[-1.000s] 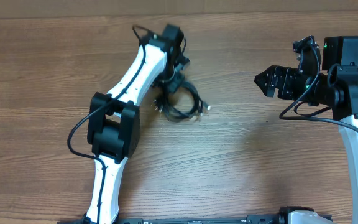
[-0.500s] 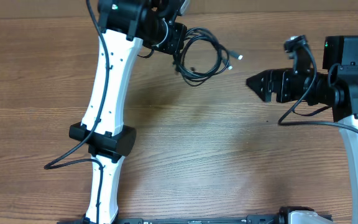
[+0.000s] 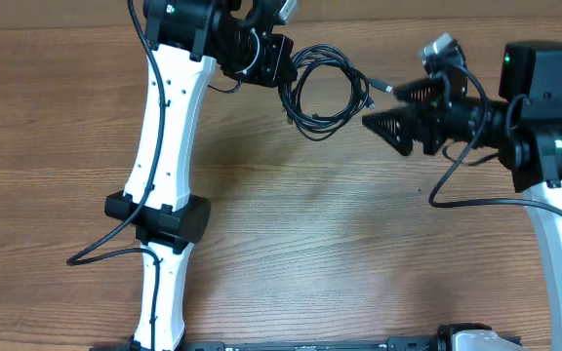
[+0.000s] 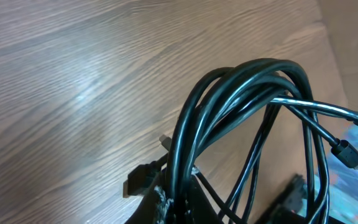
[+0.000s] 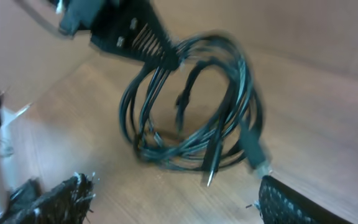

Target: Untangle cables

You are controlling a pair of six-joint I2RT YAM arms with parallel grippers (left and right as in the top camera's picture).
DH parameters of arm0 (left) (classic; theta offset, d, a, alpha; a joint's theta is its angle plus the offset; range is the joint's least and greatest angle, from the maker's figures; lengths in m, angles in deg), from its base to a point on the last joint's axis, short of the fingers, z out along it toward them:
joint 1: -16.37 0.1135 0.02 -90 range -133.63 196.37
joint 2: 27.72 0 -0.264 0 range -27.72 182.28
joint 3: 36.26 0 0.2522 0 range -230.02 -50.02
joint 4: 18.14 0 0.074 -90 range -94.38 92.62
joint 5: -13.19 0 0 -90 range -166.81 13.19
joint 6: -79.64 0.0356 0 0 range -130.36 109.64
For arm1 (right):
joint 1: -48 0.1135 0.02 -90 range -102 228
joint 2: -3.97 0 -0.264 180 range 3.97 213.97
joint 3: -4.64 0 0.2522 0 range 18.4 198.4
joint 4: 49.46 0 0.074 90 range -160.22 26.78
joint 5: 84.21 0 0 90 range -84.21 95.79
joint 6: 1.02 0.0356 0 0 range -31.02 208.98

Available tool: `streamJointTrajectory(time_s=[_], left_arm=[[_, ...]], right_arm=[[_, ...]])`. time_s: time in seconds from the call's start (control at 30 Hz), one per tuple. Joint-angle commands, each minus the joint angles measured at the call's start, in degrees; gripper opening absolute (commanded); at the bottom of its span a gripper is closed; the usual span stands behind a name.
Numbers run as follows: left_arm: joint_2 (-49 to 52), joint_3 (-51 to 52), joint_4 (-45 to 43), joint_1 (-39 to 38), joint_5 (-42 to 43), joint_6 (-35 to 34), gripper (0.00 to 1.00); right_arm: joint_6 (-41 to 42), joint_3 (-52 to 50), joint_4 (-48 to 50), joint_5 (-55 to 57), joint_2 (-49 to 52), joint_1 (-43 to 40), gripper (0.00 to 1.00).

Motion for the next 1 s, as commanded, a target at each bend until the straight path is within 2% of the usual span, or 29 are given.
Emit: streamJointTrajectory(time_s=[0.0,0.1,0.27,0.37,0.67,0.8,0.9,0.93,0.97], left_arm=[[-0.6,-1.1,-0.1,-1.4,-5.0,-1.0,0.04],[-0.6,-1.1,-0.1,-2.1,-7.0,-1.0,0.04],[-0.6,-1.1,-0.1,-2.4,-7.0,-1.0,0.04],[-0.6,-1.1,-0.1,-2.4,-7.0,-1.0,0.04],[-0.6,-1.1,-0.1,-2.3,-7.0,-1.0,0.04],[-0.6,-1.1,-0.1,-2.3,-7.0,-1.0,0.04],[-0.6,-1.1,-0.1,-2.3,-7.0,-1.0,0.04],[-0.6,-1.1,-0.1,-2.3,-7.0,-1.0,0.04],[-0.6,-1.1,-0.1,-2.3,-7.0,-1.0,0.04]], right_arm=[[9.0,1.0,4.4,6.4,-0.7,1.2,0.84],[13.4,1.0,7.4,7.5,-0.7,1.6,0.80],[16.3,1.0,7.1,10.1,1.2,3.1,0.75],[16.6,1.0,6.6,10.1,3.1,4.6,0.71],[17.8,1.0,5.4,10.8,5.5,8.2,0.70],[17.8,1.0,3.9,11.9,5.5,8.4,0.64],[17.7,1.0,3.0,12.6,5.5,8.4,0.52],[17.7,1.0,2.9,12.8,5.5,8.4,0.39],[17.7,1.0,2.8,13.1,5.6,8.4,0.10]])
